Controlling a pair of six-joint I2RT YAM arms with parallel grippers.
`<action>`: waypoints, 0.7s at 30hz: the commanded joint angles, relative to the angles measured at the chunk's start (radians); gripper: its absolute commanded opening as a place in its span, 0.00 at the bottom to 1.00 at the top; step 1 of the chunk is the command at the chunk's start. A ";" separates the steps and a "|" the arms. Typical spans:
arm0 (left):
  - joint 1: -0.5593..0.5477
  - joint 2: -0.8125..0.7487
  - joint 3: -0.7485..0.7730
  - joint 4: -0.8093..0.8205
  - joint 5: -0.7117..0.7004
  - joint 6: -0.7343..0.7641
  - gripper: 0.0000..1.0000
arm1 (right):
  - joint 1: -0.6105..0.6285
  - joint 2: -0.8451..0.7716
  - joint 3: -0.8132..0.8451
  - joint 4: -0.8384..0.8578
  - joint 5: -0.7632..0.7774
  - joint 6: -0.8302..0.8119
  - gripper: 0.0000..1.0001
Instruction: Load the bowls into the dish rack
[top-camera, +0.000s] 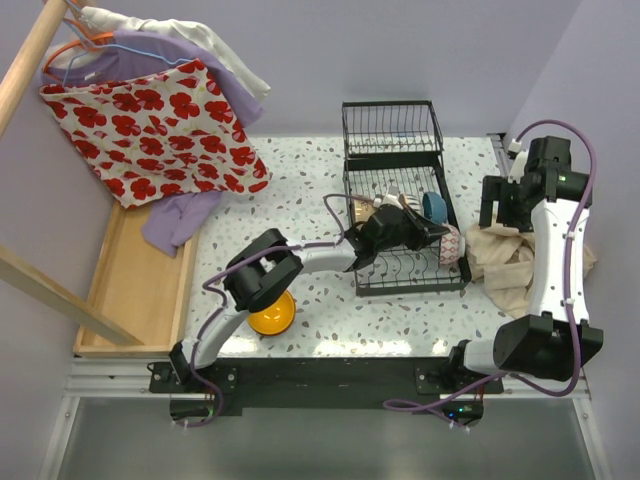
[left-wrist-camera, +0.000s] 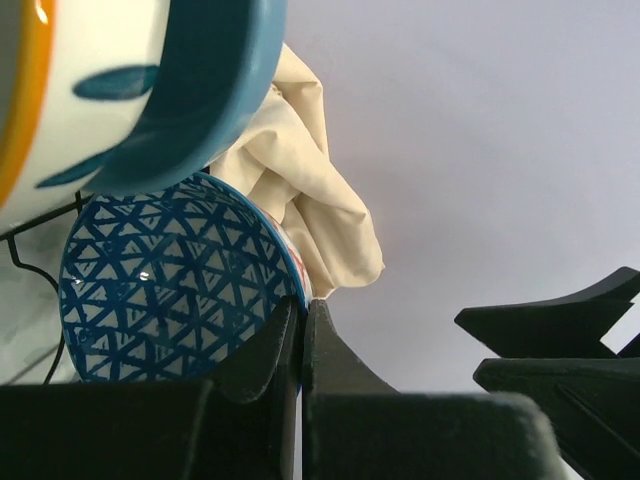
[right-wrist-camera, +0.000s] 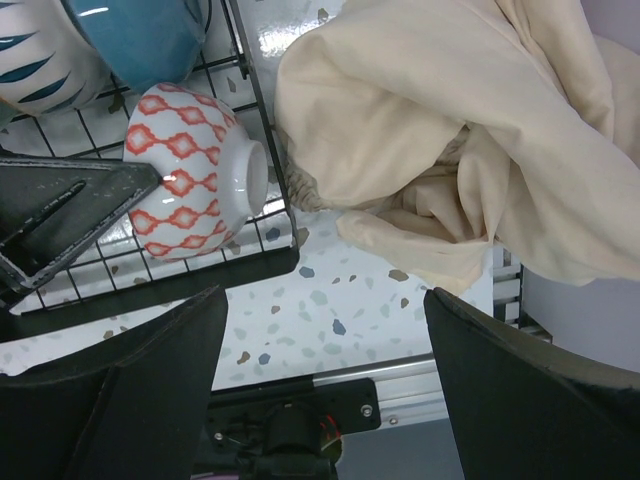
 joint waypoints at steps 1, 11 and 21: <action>0.028 0.003 -0.047 -0.021 -0.022 -0.035 0.00 | -0.005 -0.024 0.003 0.025 0.014 -0.006 0.84; 0.010 0.003 -0.076 0.128 0.029 0.037 0.00 | -0.006 -0.017 0.003 0.031 0.007 -0.009 0.84; -0.042 0.034 0.005 0.096 -0.002 -0.063 0.00 | -0.006 -0.017 0.000 0.008 0.010 -0.018 0.84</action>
